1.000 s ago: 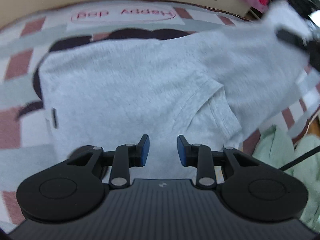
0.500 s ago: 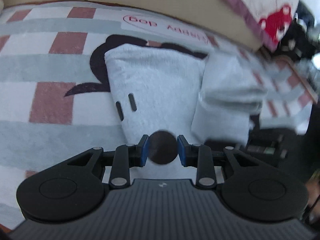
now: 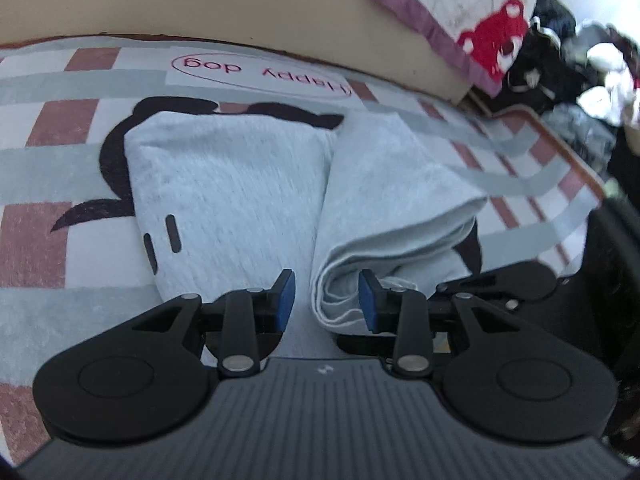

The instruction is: Fold clothes

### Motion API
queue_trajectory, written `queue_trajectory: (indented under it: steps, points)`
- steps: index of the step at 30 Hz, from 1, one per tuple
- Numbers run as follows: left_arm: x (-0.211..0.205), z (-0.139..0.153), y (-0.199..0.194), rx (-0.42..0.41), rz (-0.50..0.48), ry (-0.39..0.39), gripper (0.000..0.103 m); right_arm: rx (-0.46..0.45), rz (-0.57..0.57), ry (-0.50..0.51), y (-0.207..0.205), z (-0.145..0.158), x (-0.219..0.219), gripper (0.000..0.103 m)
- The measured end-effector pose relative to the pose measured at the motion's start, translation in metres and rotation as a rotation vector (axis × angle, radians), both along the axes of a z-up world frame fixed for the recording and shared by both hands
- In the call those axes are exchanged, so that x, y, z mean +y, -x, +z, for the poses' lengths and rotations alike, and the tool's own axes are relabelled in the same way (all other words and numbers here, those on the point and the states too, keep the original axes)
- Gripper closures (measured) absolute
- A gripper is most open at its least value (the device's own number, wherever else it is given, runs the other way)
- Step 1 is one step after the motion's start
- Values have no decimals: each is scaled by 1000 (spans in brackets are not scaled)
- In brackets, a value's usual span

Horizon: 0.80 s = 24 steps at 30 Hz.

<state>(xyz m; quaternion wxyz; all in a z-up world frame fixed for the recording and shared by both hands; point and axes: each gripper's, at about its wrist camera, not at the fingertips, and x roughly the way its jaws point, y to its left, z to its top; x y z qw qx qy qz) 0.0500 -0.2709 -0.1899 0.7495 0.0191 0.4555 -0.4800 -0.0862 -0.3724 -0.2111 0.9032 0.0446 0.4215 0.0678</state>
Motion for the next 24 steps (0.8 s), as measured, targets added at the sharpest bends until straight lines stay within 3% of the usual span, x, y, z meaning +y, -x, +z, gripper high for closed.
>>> queue_trajectory:
  steps: [2,4,6,7,8,10,12,14,16,19,22,24]
  points:
    - [-3,-3,4,-12,-5,-5,57,-10,0,-10,2,-1,0,96]
    - [-6,-7,4,-8,-7,-5,57,-21,1,-18,5,-2,0,95]
    - [-16,-13,-2,61,-30,-20,57,-26,6,-29,8,-2,0,94]
    - [-21,-16,-3,90,-38,-21,59,-29,9,-35,9,-2,0,94]
    - [-25,-14,2,44,-46,-40,65,-31,11,-41,10,-2,0,94]
    - [-31,-11,13,-62,-60,-81,88,-28,10,-58,14,-2,-1,93]
    - [-32,-3,22,-127,-50,-93,91,-19,2,-79,18,0,-4,93]
    - [-17,8,21,-59,34,-40,91,-14,-20,-86,25,4,-8,92]
    - [3,7,16,61,139,-4,91,2,-48,-87,32,6,-15,92]
    - [20,-11,5,132,235,-62,91,40,-86,-76,42,11,-23,90]
    - [31,-23,-7,234,281,-37,90,32,-138,-96,55,25,-35,80]
    - [30,-19,-6,220,267,-46,89,4,-171,-109,63,35,-41,74]
